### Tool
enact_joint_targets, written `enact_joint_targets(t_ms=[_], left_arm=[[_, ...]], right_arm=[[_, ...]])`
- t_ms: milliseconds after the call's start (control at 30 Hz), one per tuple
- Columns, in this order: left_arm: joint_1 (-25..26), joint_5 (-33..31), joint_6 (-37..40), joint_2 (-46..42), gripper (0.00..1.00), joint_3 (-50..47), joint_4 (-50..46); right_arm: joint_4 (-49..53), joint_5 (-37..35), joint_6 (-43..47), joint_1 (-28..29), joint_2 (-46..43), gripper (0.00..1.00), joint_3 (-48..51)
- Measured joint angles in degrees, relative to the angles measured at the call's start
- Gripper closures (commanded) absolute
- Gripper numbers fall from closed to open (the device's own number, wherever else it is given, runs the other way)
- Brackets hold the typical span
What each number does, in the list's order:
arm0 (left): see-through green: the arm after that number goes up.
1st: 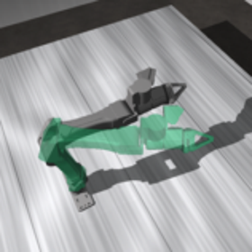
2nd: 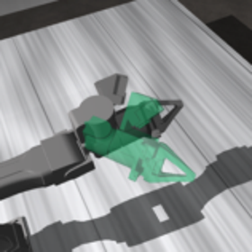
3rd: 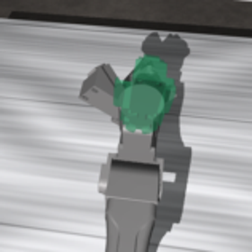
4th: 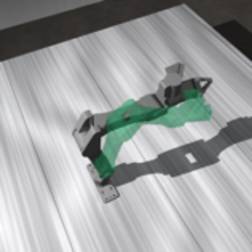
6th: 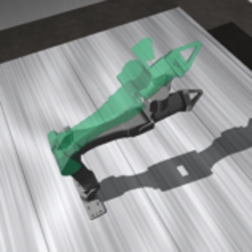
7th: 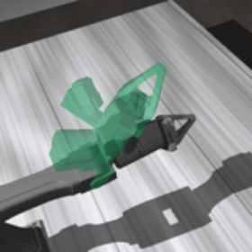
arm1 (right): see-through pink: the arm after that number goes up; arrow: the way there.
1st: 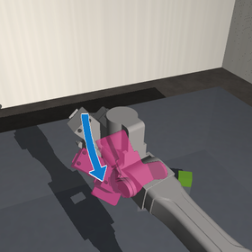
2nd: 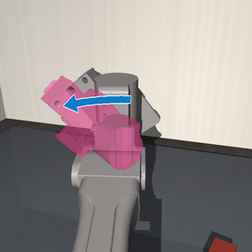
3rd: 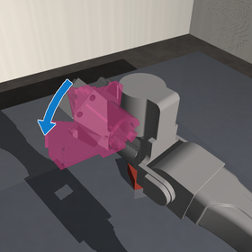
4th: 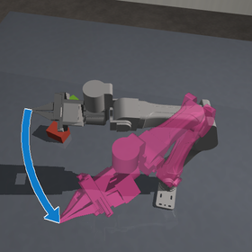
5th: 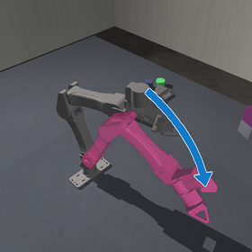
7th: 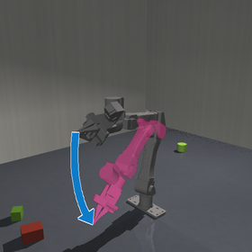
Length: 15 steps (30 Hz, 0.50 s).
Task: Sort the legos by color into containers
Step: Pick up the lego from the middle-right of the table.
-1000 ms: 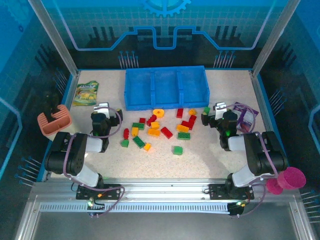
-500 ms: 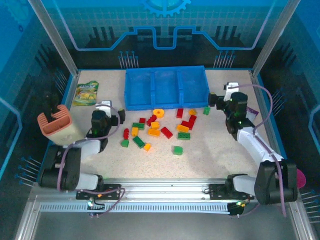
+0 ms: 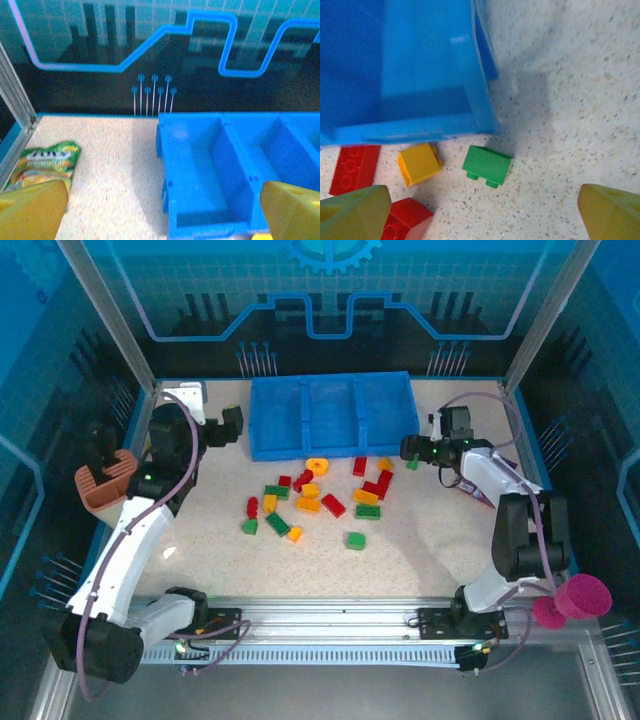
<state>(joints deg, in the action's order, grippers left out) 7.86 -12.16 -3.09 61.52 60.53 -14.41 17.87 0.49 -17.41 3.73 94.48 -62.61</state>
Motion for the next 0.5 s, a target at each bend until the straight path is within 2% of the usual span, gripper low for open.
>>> enact_joint_targets(t_ms=[167, 500], left_arm=[[0.24, 0.02, 0.02, -0.02, 0.01, 0.98, -6.84], [0.26, -0.04, 0.13, -0.11, 0.01, 1.27, -10.82]], right_arm=[[2.19, -0.98, -0.85, 0.87, 6.91, 0.13, -4.72], [7.69, -6.49, -1.22, 3.56, 15.89, 0.30, -12.83]])
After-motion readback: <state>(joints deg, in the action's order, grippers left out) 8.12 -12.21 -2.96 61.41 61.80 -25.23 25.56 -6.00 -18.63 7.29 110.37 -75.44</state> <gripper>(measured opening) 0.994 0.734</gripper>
